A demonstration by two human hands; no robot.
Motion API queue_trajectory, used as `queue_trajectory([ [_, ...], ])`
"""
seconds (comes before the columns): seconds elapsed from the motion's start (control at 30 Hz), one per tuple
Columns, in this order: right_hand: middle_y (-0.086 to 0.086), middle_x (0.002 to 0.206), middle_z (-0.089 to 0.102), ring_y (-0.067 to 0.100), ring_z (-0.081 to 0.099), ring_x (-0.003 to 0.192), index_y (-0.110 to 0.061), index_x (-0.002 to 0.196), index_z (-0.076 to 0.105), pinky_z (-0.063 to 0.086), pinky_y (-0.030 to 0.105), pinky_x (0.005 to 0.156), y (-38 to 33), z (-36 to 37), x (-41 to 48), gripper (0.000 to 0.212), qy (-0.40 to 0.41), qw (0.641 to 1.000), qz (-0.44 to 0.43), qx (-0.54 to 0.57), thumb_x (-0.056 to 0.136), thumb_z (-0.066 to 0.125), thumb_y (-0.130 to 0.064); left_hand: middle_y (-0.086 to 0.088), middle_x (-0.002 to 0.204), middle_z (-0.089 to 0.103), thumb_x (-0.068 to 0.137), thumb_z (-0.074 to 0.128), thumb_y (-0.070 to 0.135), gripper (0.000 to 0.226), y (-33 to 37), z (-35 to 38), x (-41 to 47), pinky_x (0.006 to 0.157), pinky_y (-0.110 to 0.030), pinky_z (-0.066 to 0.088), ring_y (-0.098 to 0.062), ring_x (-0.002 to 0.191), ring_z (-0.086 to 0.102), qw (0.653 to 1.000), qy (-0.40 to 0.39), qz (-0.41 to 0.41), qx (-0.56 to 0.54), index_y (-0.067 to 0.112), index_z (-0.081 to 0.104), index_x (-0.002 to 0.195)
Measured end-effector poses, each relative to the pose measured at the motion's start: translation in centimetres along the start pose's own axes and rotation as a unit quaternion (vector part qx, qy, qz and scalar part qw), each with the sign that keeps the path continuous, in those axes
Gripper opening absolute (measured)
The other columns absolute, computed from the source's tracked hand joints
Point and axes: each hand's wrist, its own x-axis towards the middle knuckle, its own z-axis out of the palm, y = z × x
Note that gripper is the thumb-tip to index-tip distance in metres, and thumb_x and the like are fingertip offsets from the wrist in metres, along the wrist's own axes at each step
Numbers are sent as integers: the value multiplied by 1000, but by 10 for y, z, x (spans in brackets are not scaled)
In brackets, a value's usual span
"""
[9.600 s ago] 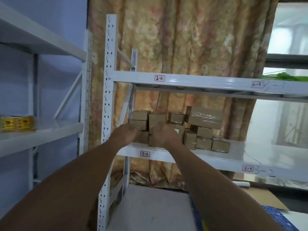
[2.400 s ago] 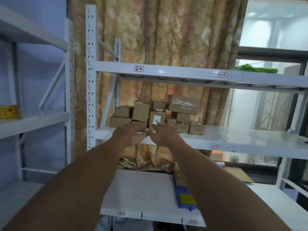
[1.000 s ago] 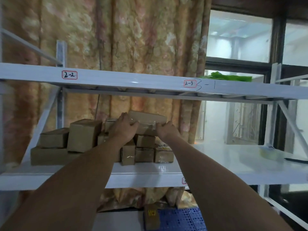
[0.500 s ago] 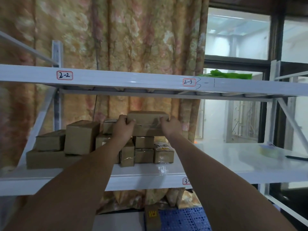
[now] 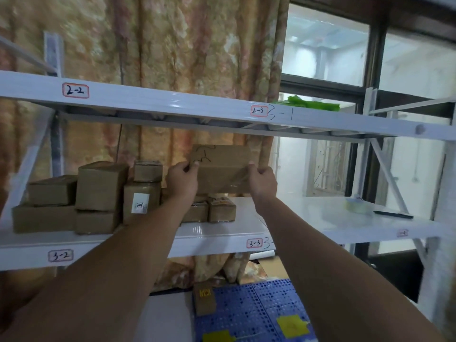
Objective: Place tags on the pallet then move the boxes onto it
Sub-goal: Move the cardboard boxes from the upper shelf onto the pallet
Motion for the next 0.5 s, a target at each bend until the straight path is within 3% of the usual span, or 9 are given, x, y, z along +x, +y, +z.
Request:
queue_trajectory([
  [0.13, 2, 109, 61, 21, 59, 97, -15, 120, 54, 51, 37, 85, -2, -28, -12, 35, -23, 1000, -4, 1, 100, 55, -43, -11, 98, 69, 98, 59, 32, 28, 20, 0, -22, 80, -36, 50, -28, 91, 62, 1000, 13, 7, 0, 8, 72, 100],
  [0.27, 3, 112, 61, 23, 63, 98, -17, 121, 54, 59, 37, 86, -1, -64, -21, 38, -87, 995, 19, 42, 92, 68, -37, 1, 100, 64, 95, 61, 34, 19, 39, 3, -47, 74, -29, 46, -21, 94, 57, 999, 19, -13, -40, 18, 69, 102],
  [0.37, 6, 113, 62, 29, 66, 101, -16, 120, 57, 61, 41, 87, 5, -91, -32, 36, -132, 987, 45, 84, 90, 72, -29, 4, 111, 61, 88, 70, 43, 35, 49, 13, -74, 76, -31, 45, -18, 99, 57, 995, 3, -51, -83, 21, 64, 114],
  [0.5, 8, 112, 62, 29, 67, 100, -15, 114, 56, 61, 42, 87, 11, -119, -52, 31, -195, 974, 60, 99, 90, 72, -25, 6, 116, 58, 81, 80, 37, 53, 59, 23, -115, 84, -37, 49, -19, 101, 56, 985, 38, -97, -137, 25, 53, 125],
])
